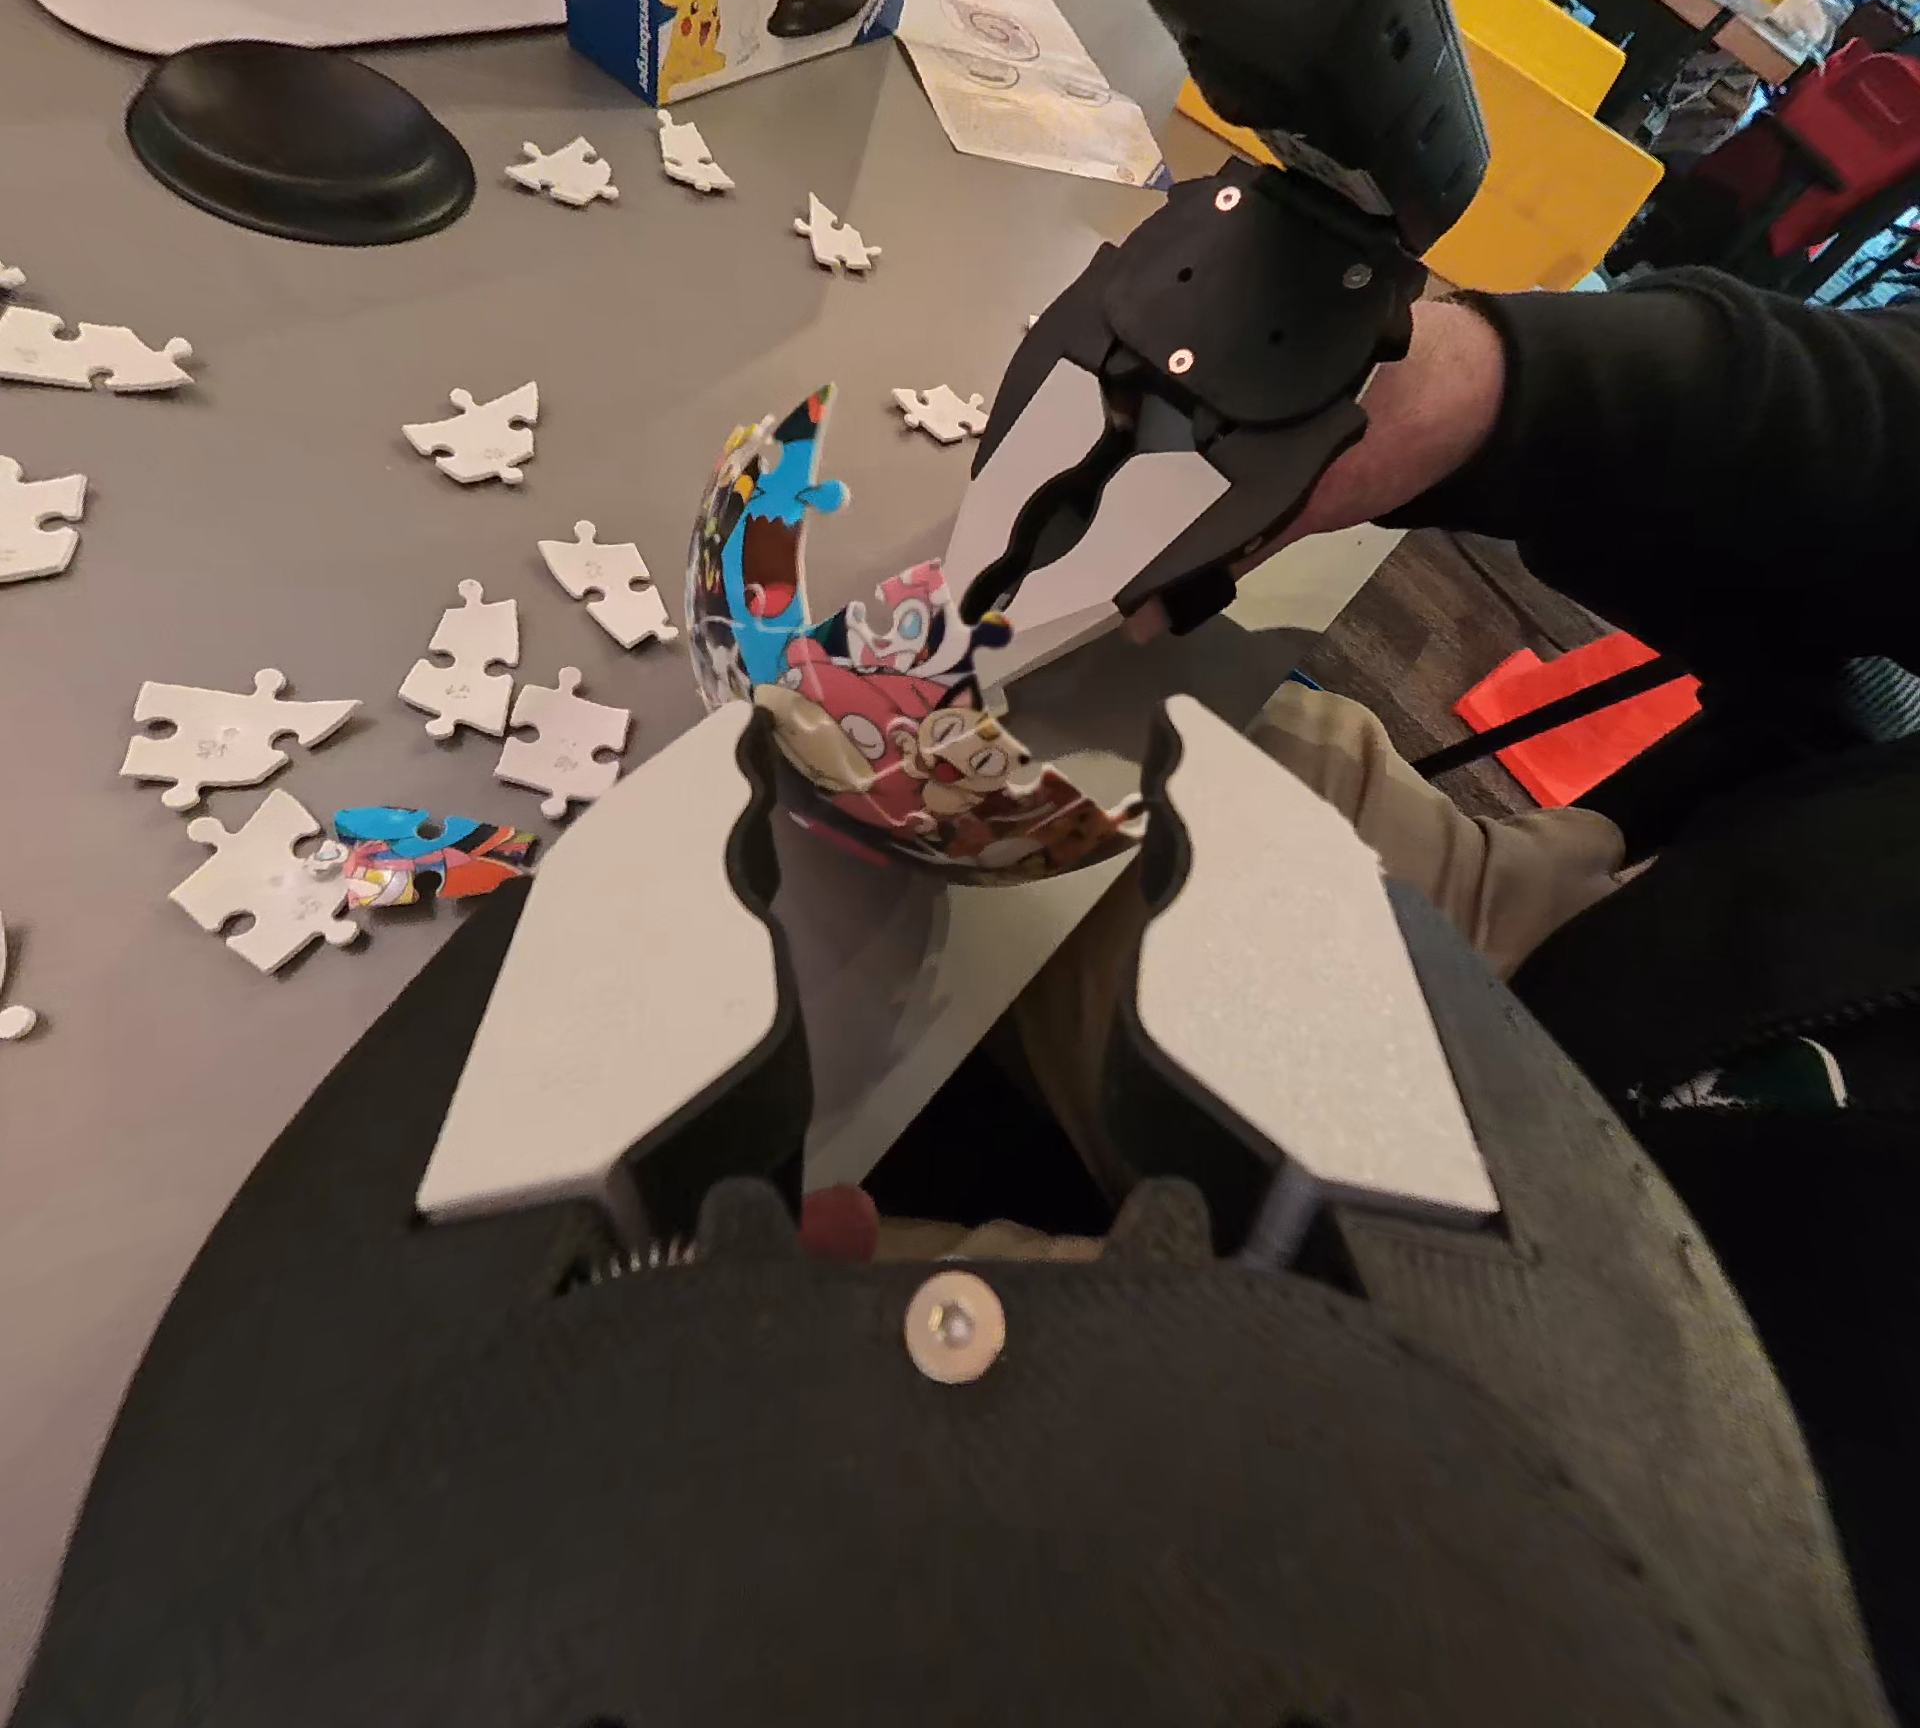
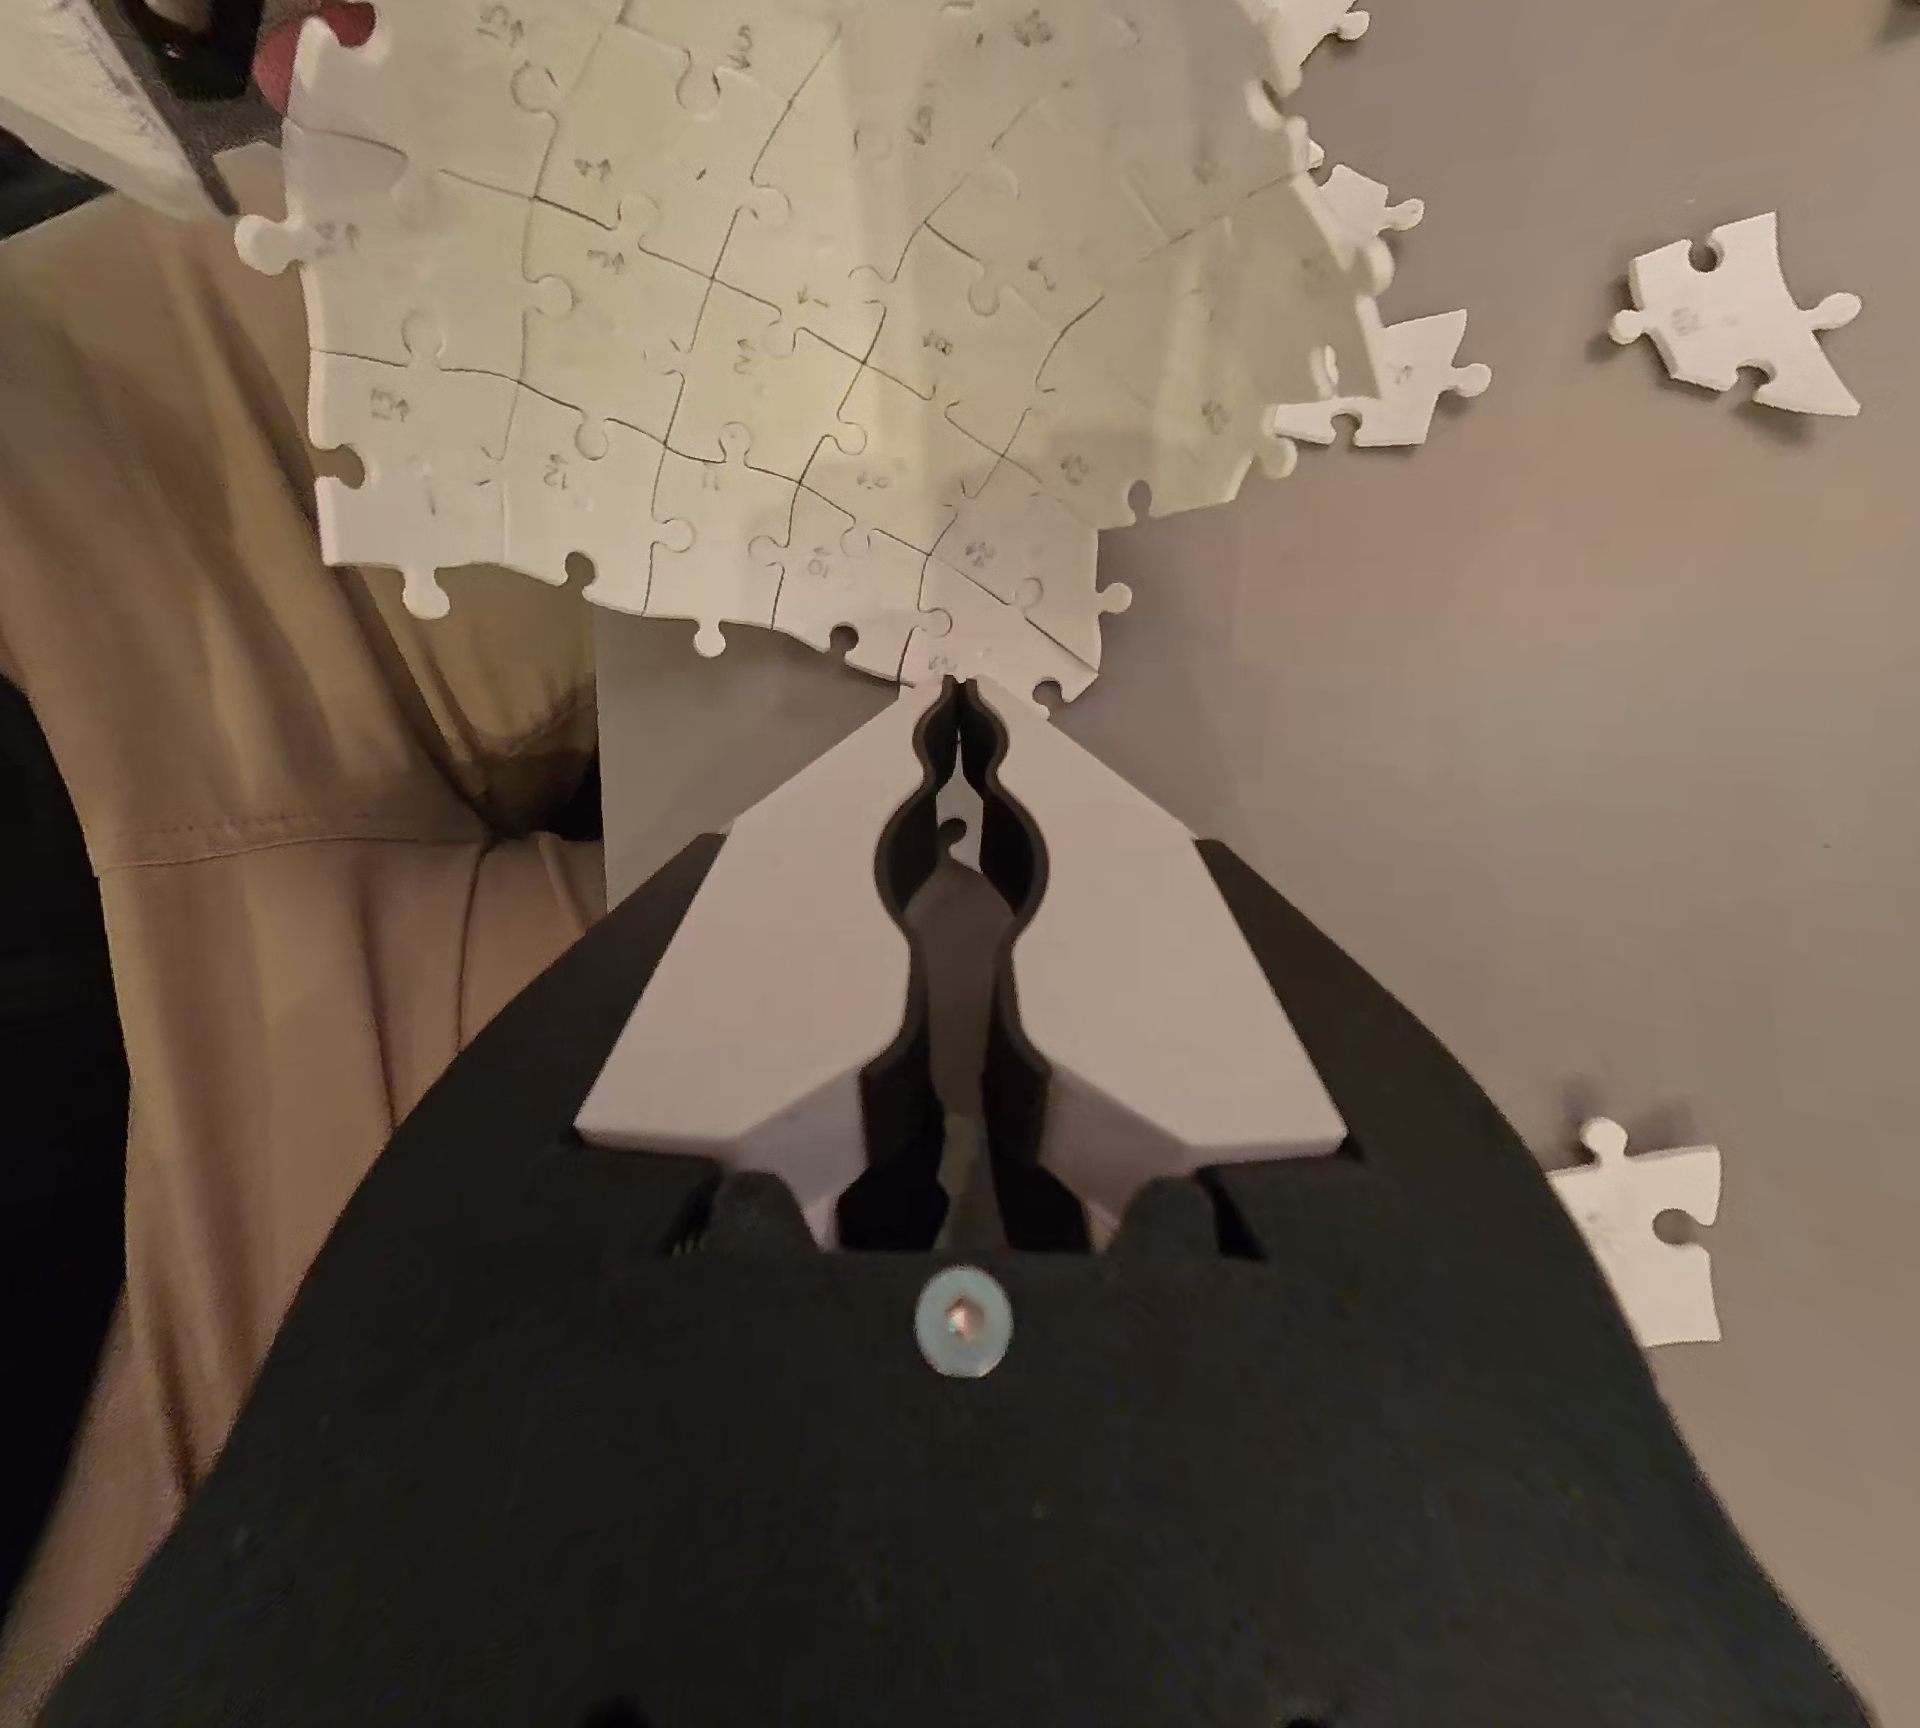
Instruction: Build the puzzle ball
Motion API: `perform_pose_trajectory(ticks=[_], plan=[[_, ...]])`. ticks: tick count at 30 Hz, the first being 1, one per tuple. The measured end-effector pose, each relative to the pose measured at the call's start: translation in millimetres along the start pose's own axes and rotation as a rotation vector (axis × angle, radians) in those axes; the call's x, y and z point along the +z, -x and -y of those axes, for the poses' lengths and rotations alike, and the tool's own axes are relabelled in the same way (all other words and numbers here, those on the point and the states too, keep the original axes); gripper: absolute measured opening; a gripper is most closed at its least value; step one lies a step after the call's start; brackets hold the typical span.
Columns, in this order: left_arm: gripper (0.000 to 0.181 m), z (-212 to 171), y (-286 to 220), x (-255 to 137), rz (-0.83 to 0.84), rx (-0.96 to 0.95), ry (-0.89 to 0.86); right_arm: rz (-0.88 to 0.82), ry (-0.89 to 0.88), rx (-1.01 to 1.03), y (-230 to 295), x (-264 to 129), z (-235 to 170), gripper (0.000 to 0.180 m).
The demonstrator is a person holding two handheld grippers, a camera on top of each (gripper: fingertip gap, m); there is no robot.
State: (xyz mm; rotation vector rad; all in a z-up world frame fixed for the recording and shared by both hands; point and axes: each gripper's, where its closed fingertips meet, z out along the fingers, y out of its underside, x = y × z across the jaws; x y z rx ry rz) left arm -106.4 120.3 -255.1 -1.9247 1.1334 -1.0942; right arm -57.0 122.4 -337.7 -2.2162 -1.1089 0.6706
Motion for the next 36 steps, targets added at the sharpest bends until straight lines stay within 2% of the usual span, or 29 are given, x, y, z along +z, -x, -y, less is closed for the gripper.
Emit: perform_pose_trajectory(ticks=[11, 26, 36], plan=[[0.065, -7, 0, 6, 0.000, 0.045, -0.010, 0.009, 0.011, -0.010, 3, -2, -4, 0.000], [0.066, -11, -3, 7, 0.010, 0.074, 0.001, -0.100, 0.070, -0.183, 4, -1, -5, 0.000], [0.066, -15, 3, 7, 0.027, 0.072, 0.016, -0.098, 0.071, -0.189, 6, -2, -1, 0.000]])
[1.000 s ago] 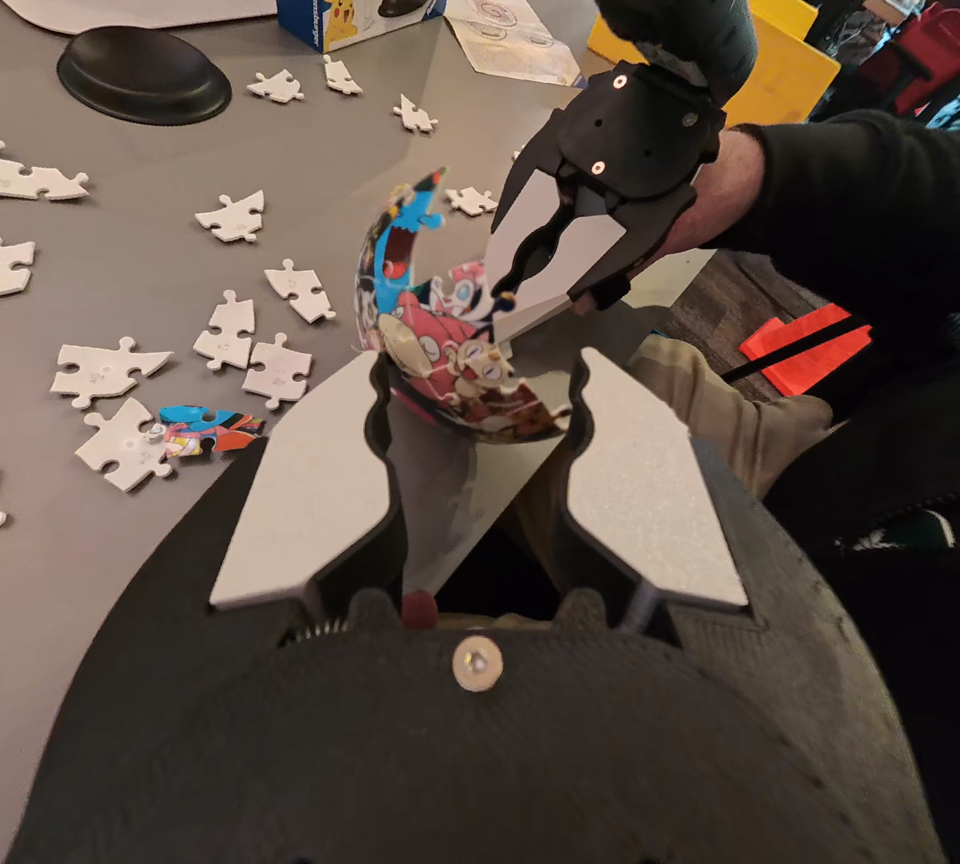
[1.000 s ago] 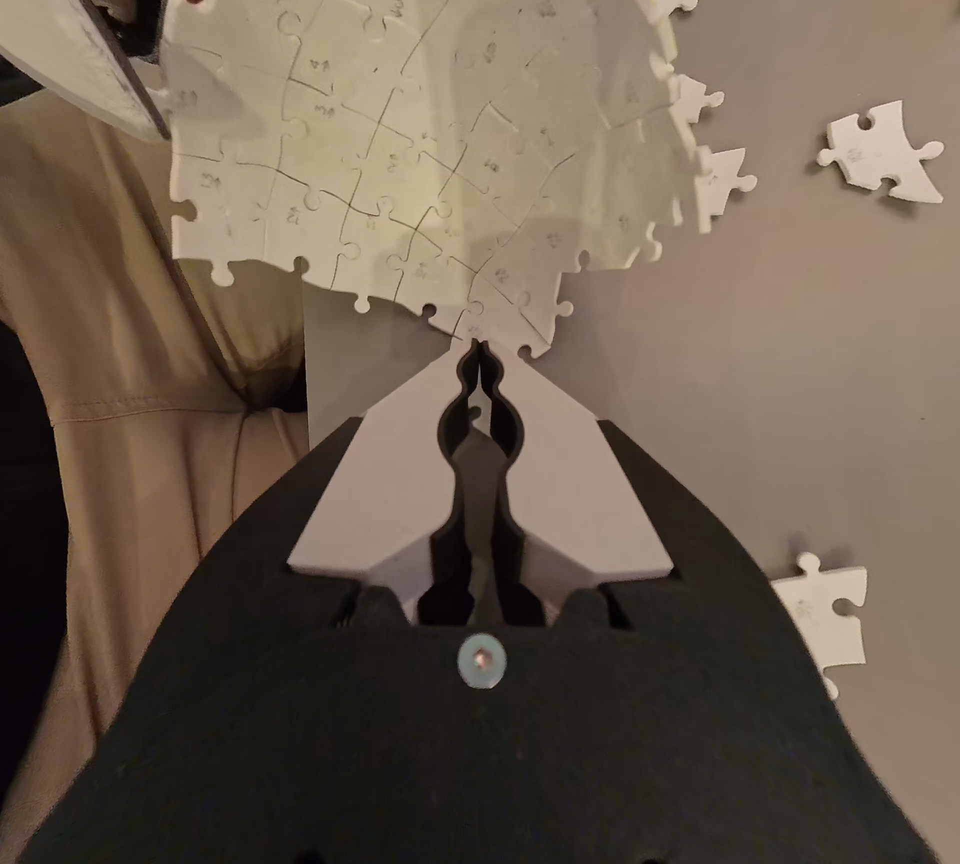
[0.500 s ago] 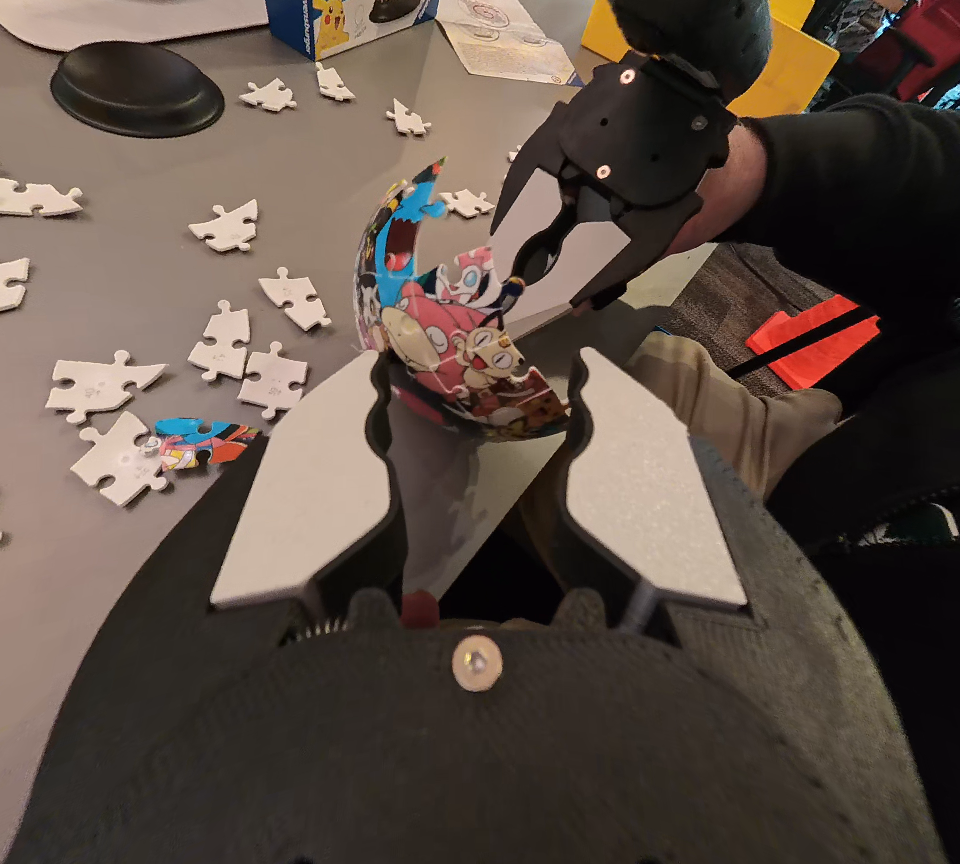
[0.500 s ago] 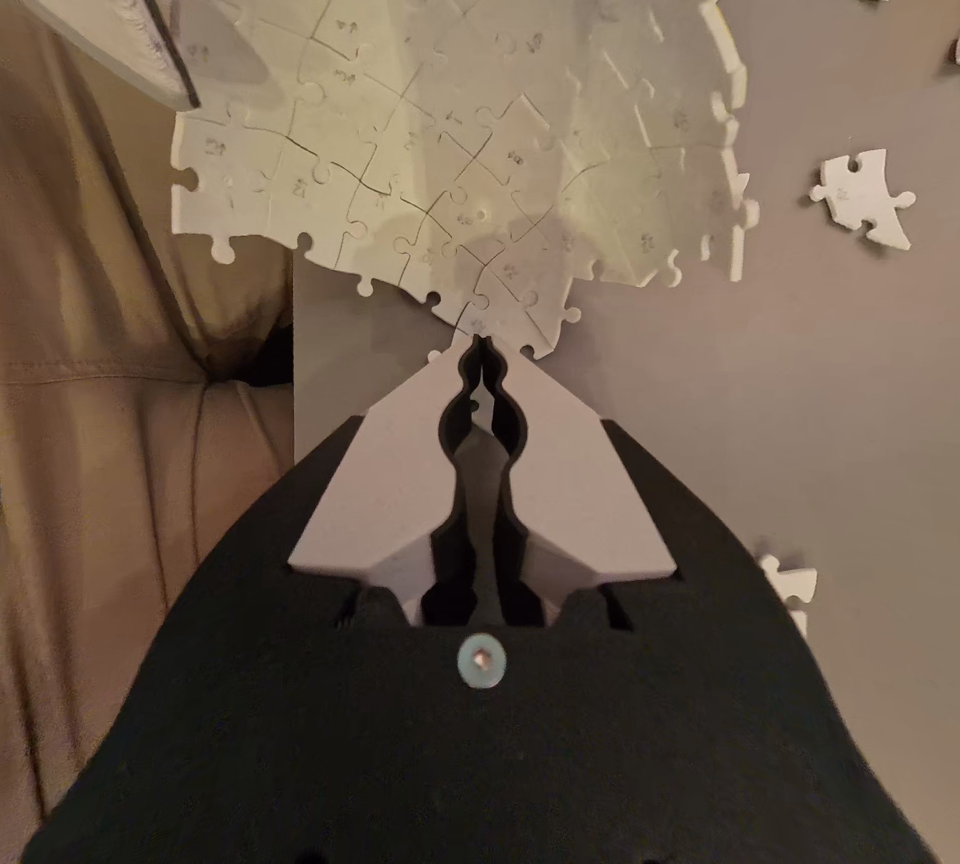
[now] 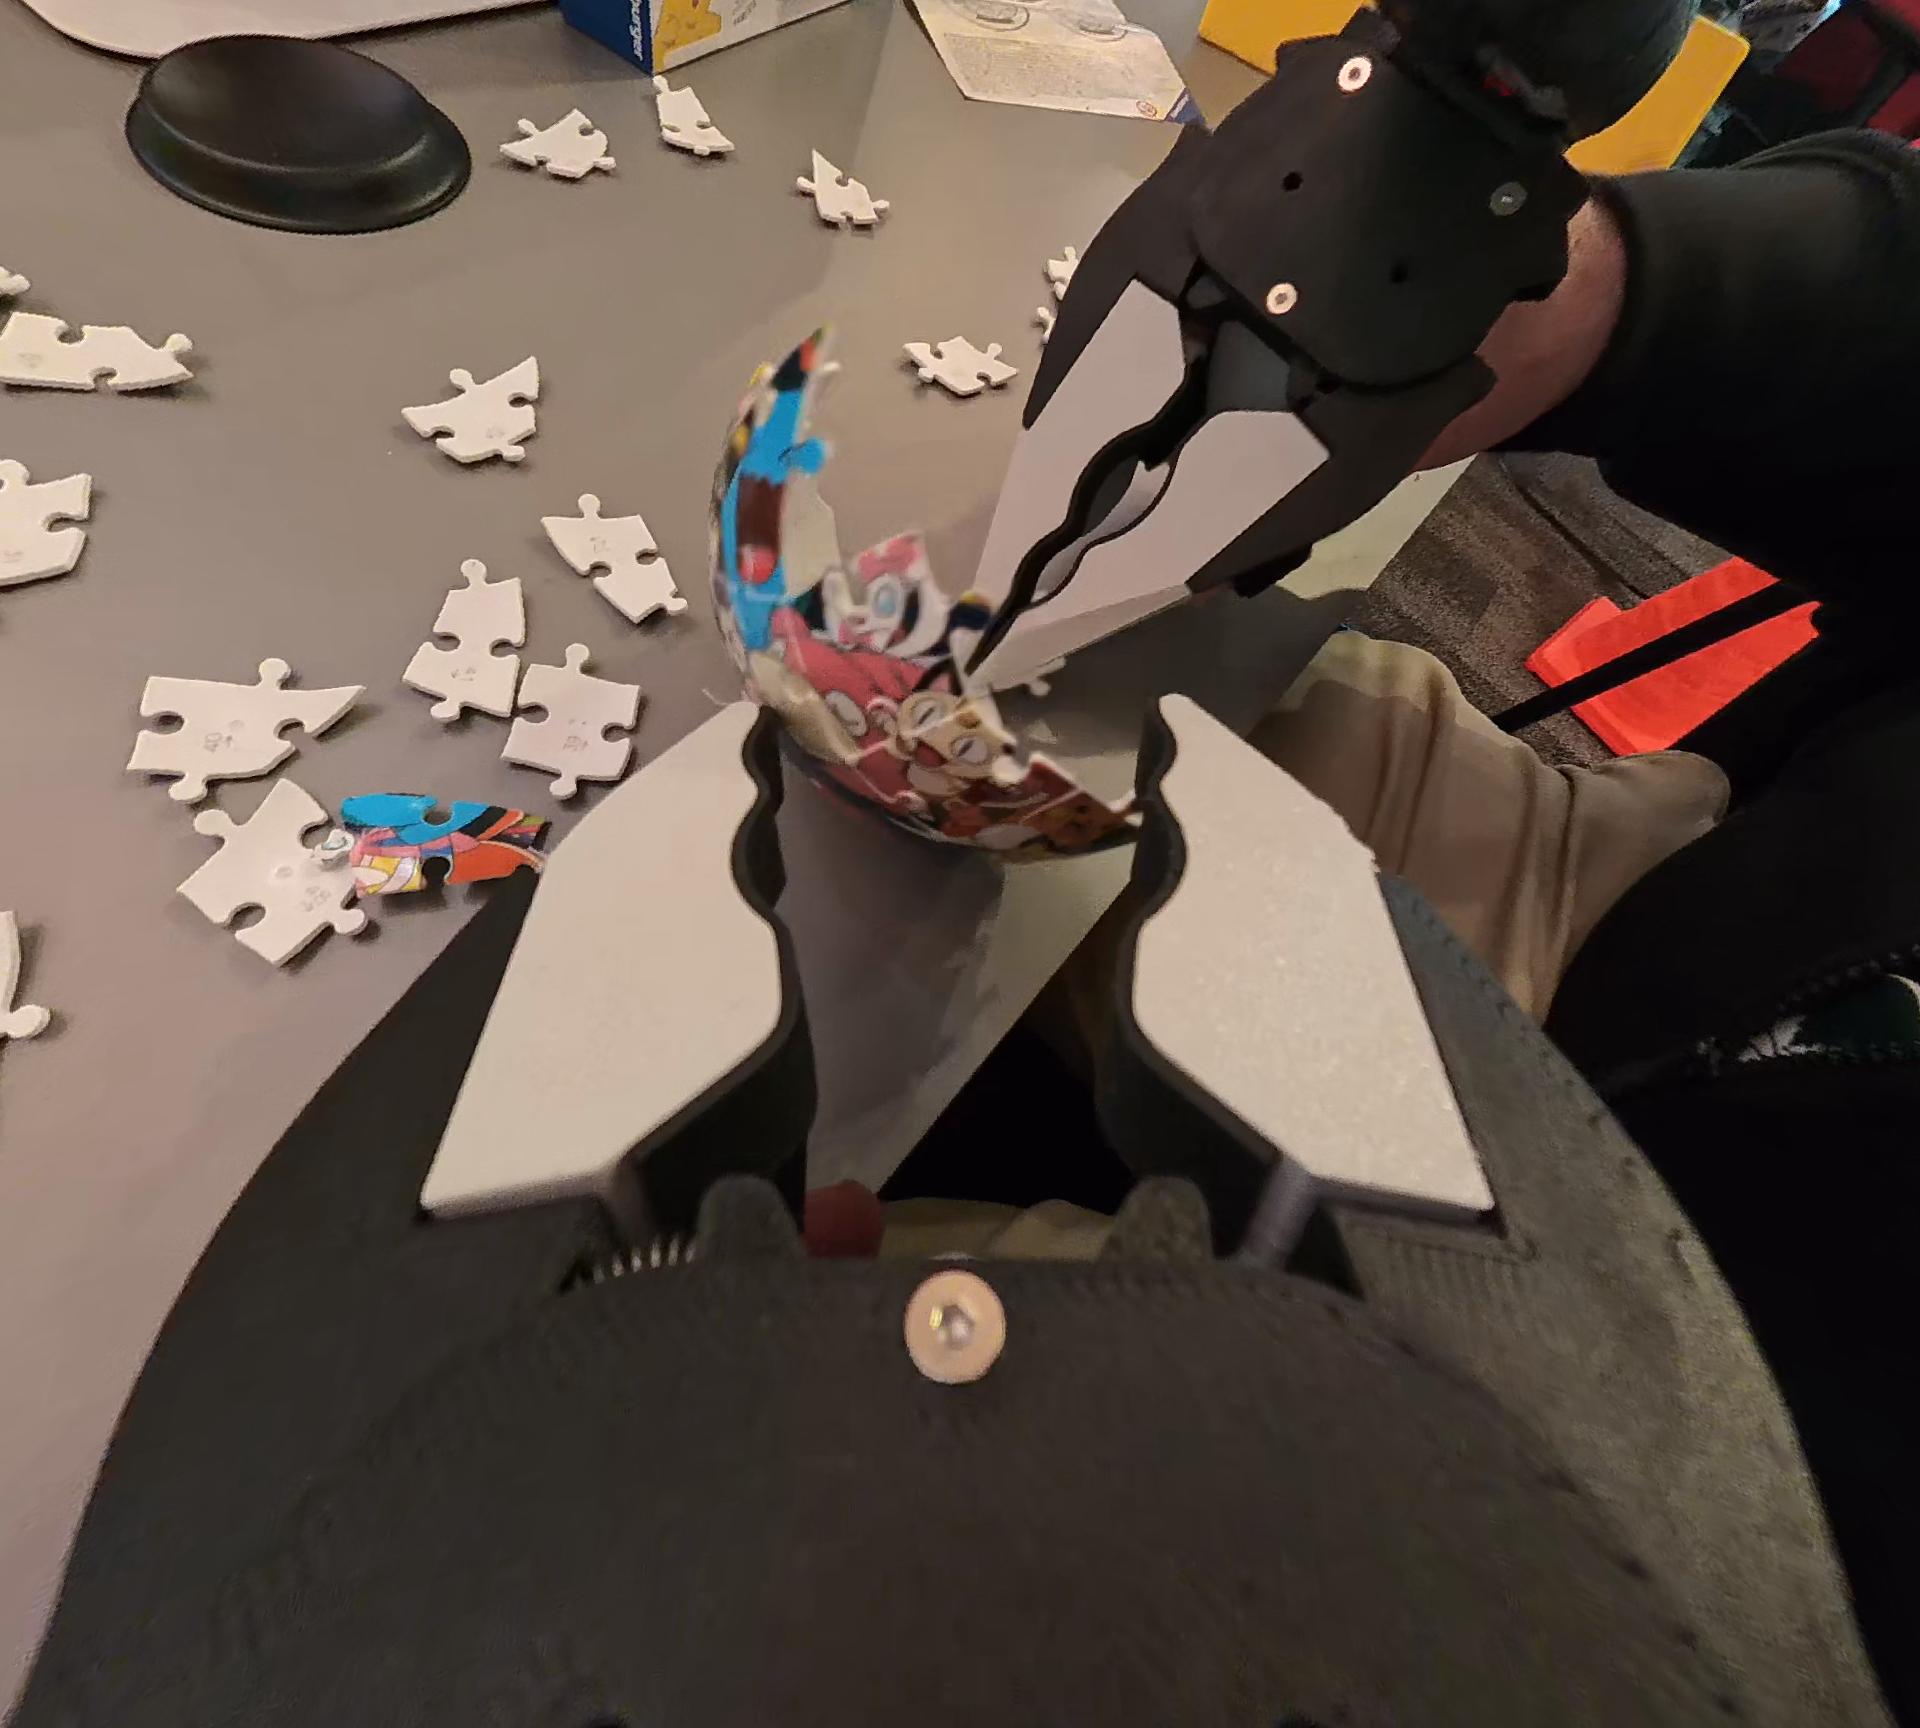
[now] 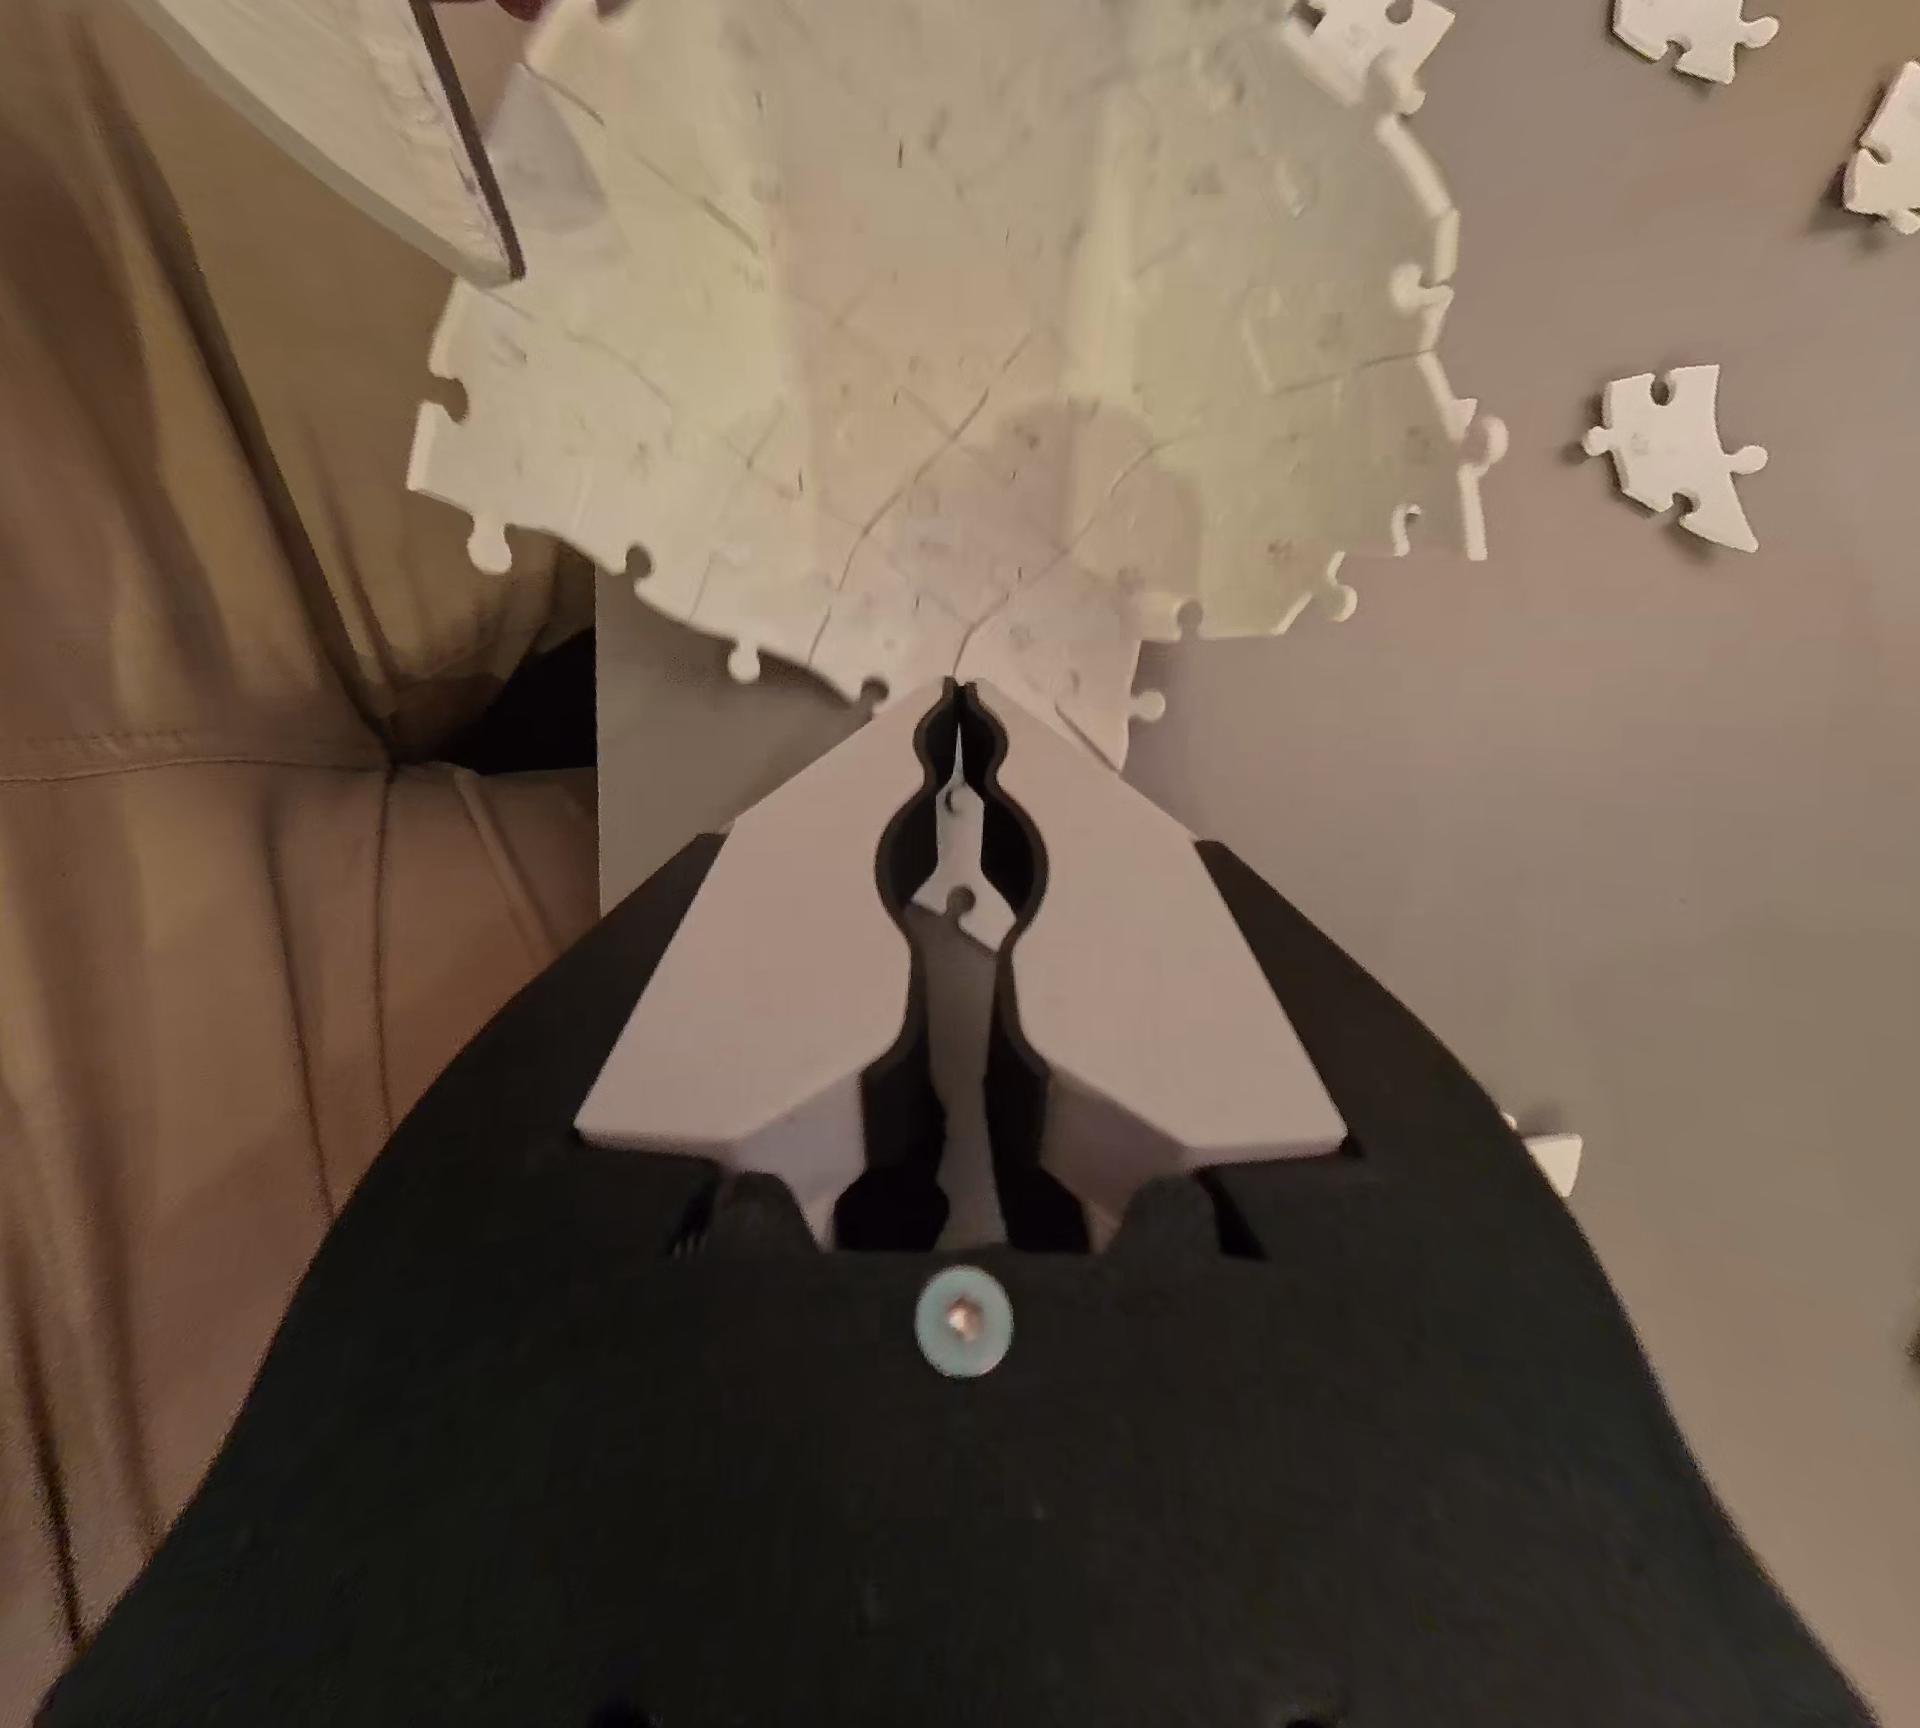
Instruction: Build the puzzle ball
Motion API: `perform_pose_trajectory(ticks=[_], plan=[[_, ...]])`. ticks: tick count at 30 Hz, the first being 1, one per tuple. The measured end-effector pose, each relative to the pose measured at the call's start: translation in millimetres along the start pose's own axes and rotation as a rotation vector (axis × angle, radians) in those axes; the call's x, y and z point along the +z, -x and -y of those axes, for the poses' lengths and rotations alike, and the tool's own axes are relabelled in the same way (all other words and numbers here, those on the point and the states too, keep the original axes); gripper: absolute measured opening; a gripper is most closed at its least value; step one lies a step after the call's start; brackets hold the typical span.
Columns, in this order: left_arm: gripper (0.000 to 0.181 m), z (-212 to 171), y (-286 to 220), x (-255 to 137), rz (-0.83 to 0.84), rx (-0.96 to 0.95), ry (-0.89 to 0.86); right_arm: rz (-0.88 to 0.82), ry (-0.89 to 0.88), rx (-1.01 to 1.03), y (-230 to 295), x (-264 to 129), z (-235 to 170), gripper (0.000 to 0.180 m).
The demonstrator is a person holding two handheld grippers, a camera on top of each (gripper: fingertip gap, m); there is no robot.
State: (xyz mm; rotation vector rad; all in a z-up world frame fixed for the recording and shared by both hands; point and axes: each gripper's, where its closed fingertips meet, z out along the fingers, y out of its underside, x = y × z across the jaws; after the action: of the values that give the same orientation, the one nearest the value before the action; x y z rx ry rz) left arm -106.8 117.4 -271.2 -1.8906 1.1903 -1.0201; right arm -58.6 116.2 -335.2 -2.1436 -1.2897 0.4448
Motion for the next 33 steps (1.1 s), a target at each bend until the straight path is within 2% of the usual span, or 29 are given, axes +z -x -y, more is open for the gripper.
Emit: perform_pose_trajectory(ticks=[7, 13, 18, 25, 30, 33], plan=[[0.065, -2, 1, 2, -0.005, -0.007, 0.002, 0.001, -0.058, 0.055, -4, -19, 7, 0.000], [0.065, -5, 7, 1, 0.005, -0.012, 0.011, -0.049, -0.175, 0.140, -16, -60, 17, 0.000], [0.065, 1, 15, -3, 0.043, -0.010, -0.005, -0.093, -0.187, 0.197, -17, -74, 2, 0.000], [0.068, 14, 43, -8, 0.124, -0.004, 0.018, -0.113, -0.121, 0.327, -25, -68, -20, 0.000], [0.068, 18, 58, 8, 0.121, 0.036, 0.128, -0.081, 0.008, 0.375, -14, -46, -38, 0.019], [0.067, 14, 62, 22, 0.100, 0.098, 0.212, -0.074, 0.062, 0.368, -7, -36, -42, 0.023]])
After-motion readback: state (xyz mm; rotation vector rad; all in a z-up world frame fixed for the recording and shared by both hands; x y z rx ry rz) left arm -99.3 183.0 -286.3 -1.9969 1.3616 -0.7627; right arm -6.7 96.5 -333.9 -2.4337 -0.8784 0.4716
